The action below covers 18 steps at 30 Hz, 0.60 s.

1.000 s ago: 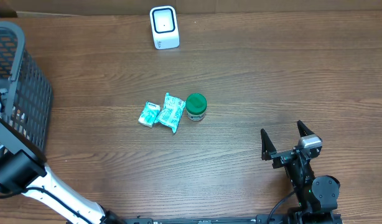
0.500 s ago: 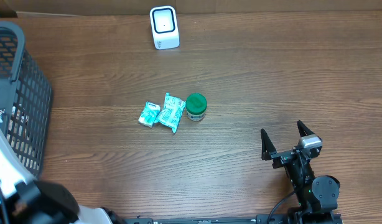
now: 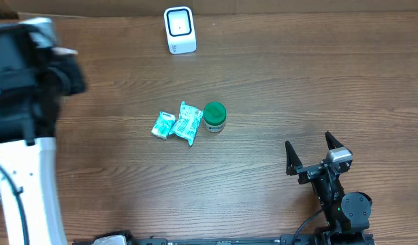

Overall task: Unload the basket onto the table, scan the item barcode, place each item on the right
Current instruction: 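Carry the orange Kleenex pack out and set it left of the others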

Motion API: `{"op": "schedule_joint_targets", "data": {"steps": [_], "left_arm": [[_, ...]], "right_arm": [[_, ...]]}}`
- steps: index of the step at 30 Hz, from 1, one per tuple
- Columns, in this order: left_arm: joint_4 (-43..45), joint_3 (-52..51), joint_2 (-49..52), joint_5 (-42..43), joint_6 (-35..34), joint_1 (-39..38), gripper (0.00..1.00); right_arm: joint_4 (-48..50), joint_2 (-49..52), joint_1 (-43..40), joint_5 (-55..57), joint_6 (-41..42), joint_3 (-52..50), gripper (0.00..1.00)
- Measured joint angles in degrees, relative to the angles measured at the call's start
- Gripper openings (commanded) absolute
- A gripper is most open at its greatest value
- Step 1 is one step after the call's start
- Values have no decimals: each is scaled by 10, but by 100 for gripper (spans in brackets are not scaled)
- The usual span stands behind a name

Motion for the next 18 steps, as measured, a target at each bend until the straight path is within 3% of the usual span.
{"op": "schedule_joint_targets", "data": {"steps": [6,18], "left_arm": [[12,-89,15,8,-24,-94,4],[177,-323,97,10,-81,-123,4]], "right_arm": [[0,0,0,0,0,0,100],[0,0,0,0,0,0,100]]}}
